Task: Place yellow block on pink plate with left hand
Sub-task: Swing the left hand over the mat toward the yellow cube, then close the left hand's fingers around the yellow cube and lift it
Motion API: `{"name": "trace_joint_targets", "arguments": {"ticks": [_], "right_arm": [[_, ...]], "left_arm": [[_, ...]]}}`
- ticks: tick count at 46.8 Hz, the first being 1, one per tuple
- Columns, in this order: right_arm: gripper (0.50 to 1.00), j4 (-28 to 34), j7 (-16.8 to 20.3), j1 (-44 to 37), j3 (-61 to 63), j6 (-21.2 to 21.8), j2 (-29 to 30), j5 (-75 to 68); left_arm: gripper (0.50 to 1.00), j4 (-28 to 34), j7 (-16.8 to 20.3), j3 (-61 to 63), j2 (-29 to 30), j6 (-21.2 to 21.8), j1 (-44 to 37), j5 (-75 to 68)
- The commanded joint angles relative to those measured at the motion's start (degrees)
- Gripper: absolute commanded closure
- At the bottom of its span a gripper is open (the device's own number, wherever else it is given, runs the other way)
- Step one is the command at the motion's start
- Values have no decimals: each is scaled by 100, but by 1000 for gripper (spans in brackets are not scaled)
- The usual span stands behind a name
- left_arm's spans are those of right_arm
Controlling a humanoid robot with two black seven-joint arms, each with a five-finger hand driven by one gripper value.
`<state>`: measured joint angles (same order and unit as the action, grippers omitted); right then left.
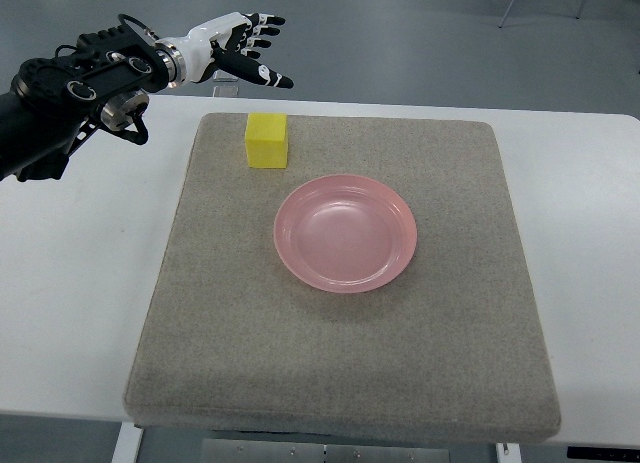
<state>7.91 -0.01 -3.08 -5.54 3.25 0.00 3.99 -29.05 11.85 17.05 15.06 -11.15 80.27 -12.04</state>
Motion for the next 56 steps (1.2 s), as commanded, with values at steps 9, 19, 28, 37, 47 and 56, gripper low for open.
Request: {"name": "trace_joint_targets", "arguments": {"ticks": [9,19,28,37,47,56], "right_arm": [[576,0,1,0,0,0,0,6],[576,0,1,0,0,0,0,-3],[576,0,1,0,0,0,0,-3],[576,0,1,0,0,0,0,6],[576,0,1,0,0,0,0,-3],[576,0,1,0,0,0,0,-3]], "left_arm": [[519,-382,98,0,261,-256,331,-1809],[525,-813,291,0,393,-221,331,-3067],[527,-796,327,18,393,-186,208,-3437],[527,-664,318,35,358,-142,6,-3446],[527,-233,327,53,59,-142,-240,-3437],[544,-119,327,53,-91,-142,-258,-3428]]}}
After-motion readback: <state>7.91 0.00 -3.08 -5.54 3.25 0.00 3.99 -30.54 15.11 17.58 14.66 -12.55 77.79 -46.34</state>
